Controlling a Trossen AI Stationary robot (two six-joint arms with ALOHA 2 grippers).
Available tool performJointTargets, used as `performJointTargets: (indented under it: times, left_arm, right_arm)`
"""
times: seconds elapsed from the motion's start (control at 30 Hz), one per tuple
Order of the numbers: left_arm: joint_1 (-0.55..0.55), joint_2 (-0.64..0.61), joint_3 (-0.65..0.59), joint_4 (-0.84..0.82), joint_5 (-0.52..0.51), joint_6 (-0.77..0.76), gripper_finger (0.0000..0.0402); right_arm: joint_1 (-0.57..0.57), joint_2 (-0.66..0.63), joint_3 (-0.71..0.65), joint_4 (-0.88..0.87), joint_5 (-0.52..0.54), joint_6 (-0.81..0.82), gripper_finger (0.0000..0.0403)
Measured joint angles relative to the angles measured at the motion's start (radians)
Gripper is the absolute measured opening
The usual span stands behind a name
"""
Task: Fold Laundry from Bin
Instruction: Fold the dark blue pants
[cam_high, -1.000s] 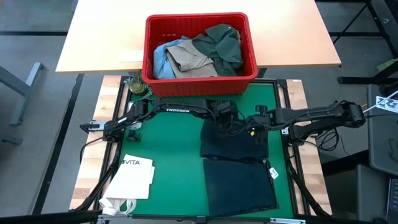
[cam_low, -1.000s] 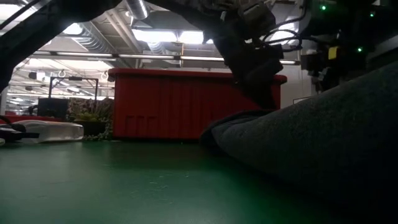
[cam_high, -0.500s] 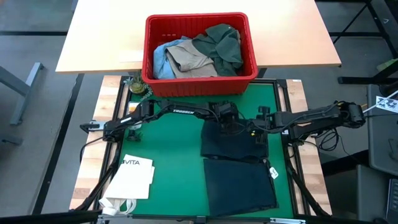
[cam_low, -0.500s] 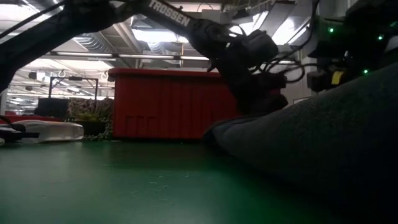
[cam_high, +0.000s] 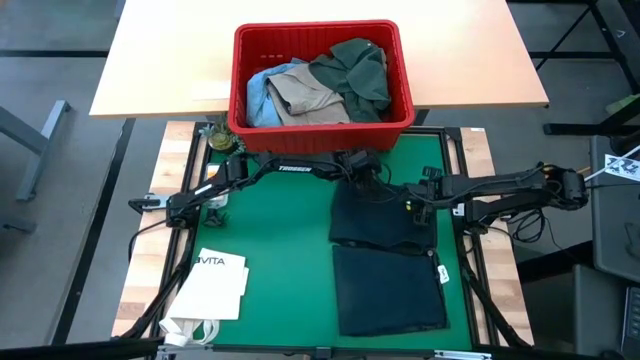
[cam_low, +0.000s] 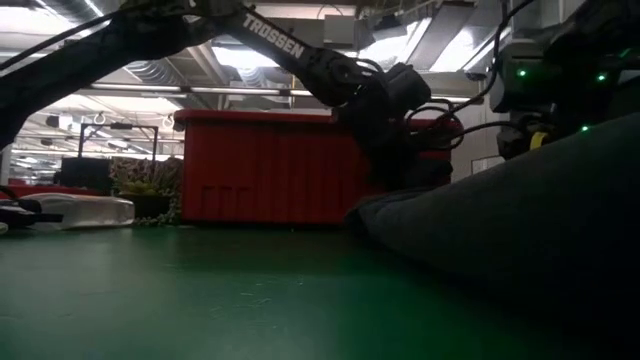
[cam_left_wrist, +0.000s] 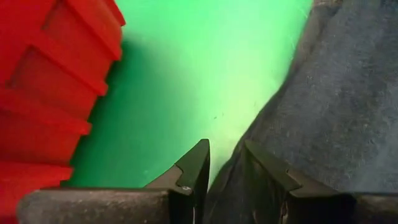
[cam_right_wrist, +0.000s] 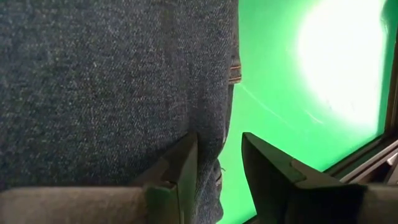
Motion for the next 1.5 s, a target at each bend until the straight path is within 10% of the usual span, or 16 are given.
performJointTargets:
  times: [0.57, 0.97, 1.5]
  left_arm:
    - [-0.111, -0.141, 0.001, -0.351, 0.229, 0.004, 0.0089]
    - [-0.24, -0.144, 0.0, -0.484, 0.145, 0.014, 0.0089]
    - [-0.293, -0.138, -0.016, -0.535, 0.067, -0.02, 0.0089]
  right_arm:
    - [-0.014, -0.003, 0.075, -0.056, 0.02, -0.037, 0.0127]
    - [-0.004, -0.003, 0.206, -0.143, -0.03, -0.065, 0.0127]
    - [0.433, -0.002, 0.24, -0.112, -0.142, 0.177, 0.0127]
